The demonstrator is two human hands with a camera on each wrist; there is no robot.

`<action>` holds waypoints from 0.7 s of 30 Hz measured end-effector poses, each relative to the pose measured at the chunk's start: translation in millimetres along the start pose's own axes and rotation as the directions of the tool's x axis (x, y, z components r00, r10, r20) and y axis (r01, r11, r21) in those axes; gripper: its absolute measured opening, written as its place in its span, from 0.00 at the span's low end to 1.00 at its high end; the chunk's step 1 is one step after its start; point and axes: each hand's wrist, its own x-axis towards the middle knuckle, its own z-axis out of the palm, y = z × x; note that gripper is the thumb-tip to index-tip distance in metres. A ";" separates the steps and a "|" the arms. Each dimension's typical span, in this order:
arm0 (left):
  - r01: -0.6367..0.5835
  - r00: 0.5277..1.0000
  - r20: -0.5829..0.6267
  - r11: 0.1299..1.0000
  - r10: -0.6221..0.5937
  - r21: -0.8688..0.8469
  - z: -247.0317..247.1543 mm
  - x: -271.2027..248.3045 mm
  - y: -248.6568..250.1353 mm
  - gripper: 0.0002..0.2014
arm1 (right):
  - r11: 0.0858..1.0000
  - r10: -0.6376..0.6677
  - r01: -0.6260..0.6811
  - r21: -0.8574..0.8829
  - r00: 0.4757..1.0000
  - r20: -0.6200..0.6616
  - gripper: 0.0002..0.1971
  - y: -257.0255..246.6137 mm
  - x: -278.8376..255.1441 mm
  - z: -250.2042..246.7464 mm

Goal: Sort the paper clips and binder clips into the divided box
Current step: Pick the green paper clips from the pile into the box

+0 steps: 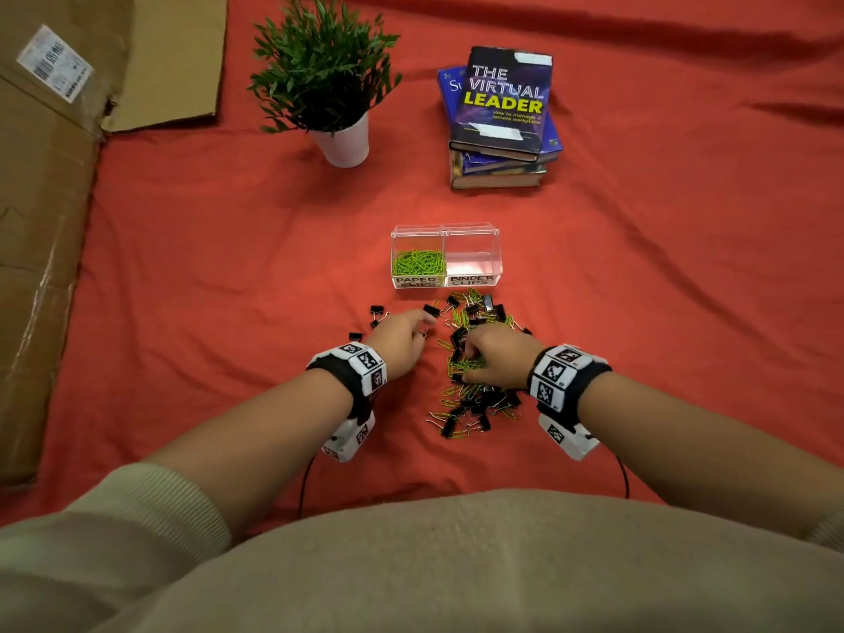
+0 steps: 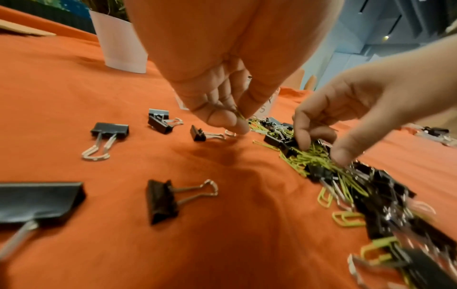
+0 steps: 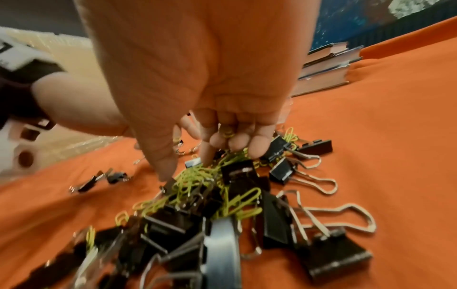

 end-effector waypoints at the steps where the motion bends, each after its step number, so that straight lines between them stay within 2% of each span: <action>1: 0.001 1.000 0.003 1.000 -0.001 -0.020 -0.7 1.3 3.4 0.15 | 0.998 0.001 -0.003 -0.067 1.000 -0.019 0.20 -0.3 -0.1 2.5; 3: 0.018 1.000 0.006 0.998 -0.018 -0.060 -0.5 4.6 10.6 0.14 | 0.990 -0.002 -0.006 -0.138 0.999 -0.053 0.23 -1.8 0.8 8.1; 5: 0.037 0.999 0.011 0.996 -0.036 -0.086 2.5 9.2 14.9 0.12 | 0.990 -0.020 0.011 -0.137 0.998 -0.064 0.21 -4.0 1.9 13.7; 8: 0.016 1.000 0.025 1.000 -0.016 -0.003 8.9 15.9 18.3 0.08 | 0.996 -0.011 0.006 -0.089 0.999 -0.049 0.16 -6.8 1.3 19.2; 11: -0.070 0.995 0.087 0.984 0.057 0.167 15.8 17.4 19.3 0.05 | 0.998 0.018 -0.015 0.061 0.999 -0.041 0.07 -6.0 0.3 22.5; 14: -0.121 0.989 0.116 0.952 0.091 0.282 21.4 17.3 16.1 0.08 | 0.958 0.100 -0.083 0.273 0.994 -0.047 0.08 -3.0 -1.0 20.8; 18: -0.150 0.986 0.121 0.915 0.113 0.375 22.8 16.3 15.5 0.09 | 0.831 0.178 -0.175 0.527 0.983 0.045 0.08 2.4 -3.3 6.2; 19: -0.155 0.986 0.125 0.905 0.114 0.395 23.0 15.3 15.6 0.10 | 0.775 0.194 -0.201 0.600 0.978 0.077 0.08 4.3 -3.7 1.2; 21: -0.163 0.985 0.120 0.895 0.124 0.415 23.2 12.9 15.2 0.11 | 0.588 0.198 -0.228 0.776 0.971 0.135 0.07 8.4 -4.5 -8.4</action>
